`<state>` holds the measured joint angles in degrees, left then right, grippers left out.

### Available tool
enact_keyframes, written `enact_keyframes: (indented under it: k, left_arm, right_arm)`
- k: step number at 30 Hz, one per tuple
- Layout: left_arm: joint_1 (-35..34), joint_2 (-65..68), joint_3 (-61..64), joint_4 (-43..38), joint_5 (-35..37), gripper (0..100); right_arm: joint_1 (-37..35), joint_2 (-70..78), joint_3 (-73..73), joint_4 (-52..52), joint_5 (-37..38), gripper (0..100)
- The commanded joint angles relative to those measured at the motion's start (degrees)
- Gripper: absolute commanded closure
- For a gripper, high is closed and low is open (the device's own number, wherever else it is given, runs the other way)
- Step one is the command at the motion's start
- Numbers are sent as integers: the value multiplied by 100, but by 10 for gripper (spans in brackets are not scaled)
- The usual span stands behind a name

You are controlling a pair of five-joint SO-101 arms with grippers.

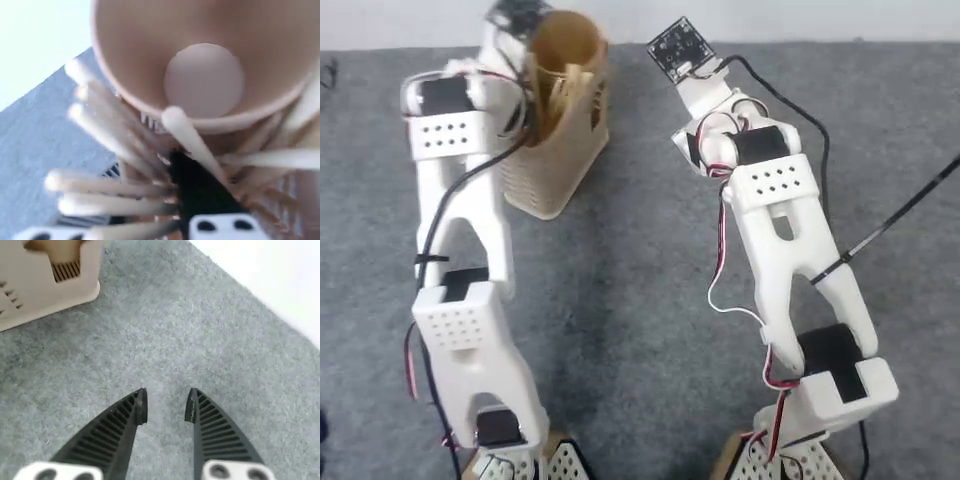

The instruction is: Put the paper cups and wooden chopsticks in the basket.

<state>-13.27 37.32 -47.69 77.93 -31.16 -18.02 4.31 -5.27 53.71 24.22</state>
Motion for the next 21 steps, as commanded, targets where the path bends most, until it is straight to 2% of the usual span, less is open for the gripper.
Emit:
enact_keyframes:
  k: [1, 8, 21]
  left_arm:
    - [-264, 44, -242, -158, 70, 820]
    - [-246, -9, -374, -202, 53, 801]
    - [-229, 26, -2316, 413, 404, 801]
  right_arm:
    - [-31, -75, -70, -84, 62, 853]
    - [-31, -75, -62, -75, 88, 854]
    - [-31, -48, -44, 22, 53, 854]
